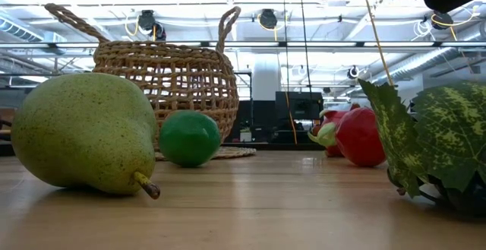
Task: Build produce basket
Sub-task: Put the bell pepper into the basket
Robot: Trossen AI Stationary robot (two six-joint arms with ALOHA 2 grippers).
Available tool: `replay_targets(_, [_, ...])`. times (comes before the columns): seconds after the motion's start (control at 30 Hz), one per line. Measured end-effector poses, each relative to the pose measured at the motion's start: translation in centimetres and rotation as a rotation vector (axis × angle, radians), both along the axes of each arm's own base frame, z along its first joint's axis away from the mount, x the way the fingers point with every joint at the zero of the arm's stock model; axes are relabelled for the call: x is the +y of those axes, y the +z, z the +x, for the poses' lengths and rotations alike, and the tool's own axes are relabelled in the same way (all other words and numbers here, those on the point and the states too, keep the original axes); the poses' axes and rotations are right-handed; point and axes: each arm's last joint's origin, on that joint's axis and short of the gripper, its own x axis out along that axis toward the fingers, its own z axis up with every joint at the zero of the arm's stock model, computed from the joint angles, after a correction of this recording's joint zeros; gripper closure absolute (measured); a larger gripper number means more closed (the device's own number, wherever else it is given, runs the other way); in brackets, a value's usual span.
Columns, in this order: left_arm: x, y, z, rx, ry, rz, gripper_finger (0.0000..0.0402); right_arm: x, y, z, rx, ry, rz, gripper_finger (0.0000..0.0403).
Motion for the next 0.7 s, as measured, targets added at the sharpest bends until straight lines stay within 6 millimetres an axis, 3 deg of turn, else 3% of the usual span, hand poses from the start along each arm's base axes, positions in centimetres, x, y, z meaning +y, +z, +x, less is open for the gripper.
replay_targets(0.27, [-0.2,-0.9,1.3,-0.073,0.003,-0.02,0.0149,0.0,0.0,0.0,0.0,0.0,0.0,0.0108])
replay_targets(0.7, [0.5,-1.0,1.8,-0.102,0.027,-0.075,0.0149,0.0,-0.1,0.0,0.006,-0.01,-0.014,0.0108])
